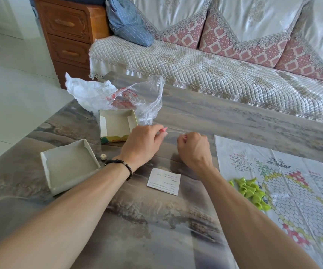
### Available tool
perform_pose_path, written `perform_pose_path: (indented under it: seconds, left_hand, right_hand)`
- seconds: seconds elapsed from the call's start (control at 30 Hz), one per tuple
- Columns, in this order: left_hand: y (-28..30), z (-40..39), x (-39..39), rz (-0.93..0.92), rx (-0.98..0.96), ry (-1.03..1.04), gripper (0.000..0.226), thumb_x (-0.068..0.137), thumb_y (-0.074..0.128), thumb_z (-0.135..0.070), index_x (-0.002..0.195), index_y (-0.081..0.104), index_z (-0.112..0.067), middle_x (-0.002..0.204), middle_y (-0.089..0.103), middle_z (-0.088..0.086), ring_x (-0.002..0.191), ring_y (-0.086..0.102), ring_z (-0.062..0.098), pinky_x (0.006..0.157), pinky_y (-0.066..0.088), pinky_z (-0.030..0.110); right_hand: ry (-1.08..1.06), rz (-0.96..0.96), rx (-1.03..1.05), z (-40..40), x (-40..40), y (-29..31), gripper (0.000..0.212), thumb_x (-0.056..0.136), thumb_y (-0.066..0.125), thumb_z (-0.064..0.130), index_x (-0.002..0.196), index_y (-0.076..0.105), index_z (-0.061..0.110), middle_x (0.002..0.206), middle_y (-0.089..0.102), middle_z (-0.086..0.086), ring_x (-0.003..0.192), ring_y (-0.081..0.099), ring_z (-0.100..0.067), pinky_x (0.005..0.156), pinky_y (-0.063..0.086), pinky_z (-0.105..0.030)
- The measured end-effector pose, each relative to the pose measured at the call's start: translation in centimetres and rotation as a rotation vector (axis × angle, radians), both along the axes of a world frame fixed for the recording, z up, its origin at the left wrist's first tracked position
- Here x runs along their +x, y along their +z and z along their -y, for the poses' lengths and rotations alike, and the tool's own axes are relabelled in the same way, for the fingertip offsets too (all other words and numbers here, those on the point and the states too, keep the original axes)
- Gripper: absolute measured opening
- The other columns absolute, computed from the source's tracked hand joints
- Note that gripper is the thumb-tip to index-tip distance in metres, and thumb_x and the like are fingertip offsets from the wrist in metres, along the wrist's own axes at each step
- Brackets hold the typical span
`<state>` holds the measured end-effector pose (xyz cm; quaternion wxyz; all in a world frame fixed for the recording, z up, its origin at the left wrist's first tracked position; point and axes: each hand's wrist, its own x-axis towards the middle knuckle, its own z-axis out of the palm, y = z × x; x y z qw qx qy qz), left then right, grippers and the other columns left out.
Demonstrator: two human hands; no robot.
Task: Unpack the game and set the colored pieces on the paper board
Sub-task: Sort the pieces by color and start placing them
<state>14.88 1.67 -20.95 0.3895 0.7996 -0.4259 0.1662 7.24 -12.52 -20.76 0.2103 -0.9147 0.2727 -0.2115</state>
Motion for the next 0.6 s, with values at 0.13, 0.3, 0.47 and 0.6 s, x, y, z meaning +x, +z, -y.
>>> perform_pose_path:
  seconds: [0.13, 0.3, 0.47, 0.6]
  left_hand:
    - [1.2, 1.4, -0.4, -0.036, -0.002, -0.012, 0.022, 0.095, 0.058, -0.024, 0.096, 0.071, -0.007, 0.062, 0.067, 0.002, 0.059, 0.063, 0.021, 0.063, 0.051, 0.036]
    - [2.6, 5.0, -1.8, -0.069, 0.011, -0.05, 0.021, 0.094, 0.059, -0.023, 0.096, 0.071, -0.006, 0.069, 0.071, 0.004, 0.063, 0.066, 0.021, 0.065, 0.052, 0.036]
    - [4.2, 12.6, -5.2, -0.083, 0.038, -0.151, 0.02, 0.094, 0.06, -0.023, 0.092, 0.072, -0.008, 0.073, 0.072, 0.004, 0.07, 0.067, 0.021, 0.068, 0.051, 0.035]
    - [4.6, 20.6, -9.4, -0.137, 0.055, -0.257, 0.024, 0.094, 0.058, -0.026, 0.09, 0.071, -0.007, 0.068, 0.07, 0.006, 0.068, 0.066, 0.021, 0.069, 0.051, 0.037]
  right_hand:
    - [-0.046, 0.087, 0.112, 1.4, -0.2, 1.8, 0.045, 0.089, 0.044, 0.022, 0.048, 0.03, 0.011, 0.049, 0.035, -0.009, 0.06, 0.037, -0.033, 0.058, 0.03, -0.032]
    - [-0.075, 0.124, 0.048, 4.8, -2.5, 4.1, 0.044, 0.089, 0.044, 0.019, 0.049, 0.026, 0.011, 0.045, 0.029, -0.007, 0.049, 0.029, -0.026, 0.052, 0.028, -0.034]
    - [-0.187, 0.131, 0.021, 11.4, -7.7, 4.9, 0.044, 0.09, 0.044, 0.018, 0.05, 0.026, 0.011, 0.047, 0.028, -0.005, 0.049, 0.025, -0.022, 0.048, 0.027, -0.035]
    - [-0.314, 0.103, 0.019, 18.3, -13.4, 4.4, 0.044, 0.09, 0.045, 0.018, 0.049, 0.031, 0.01, 0.046, 0.034, -0.005, 0.044, 0.029, -0.022, 0.044, 0.027, -0.031]
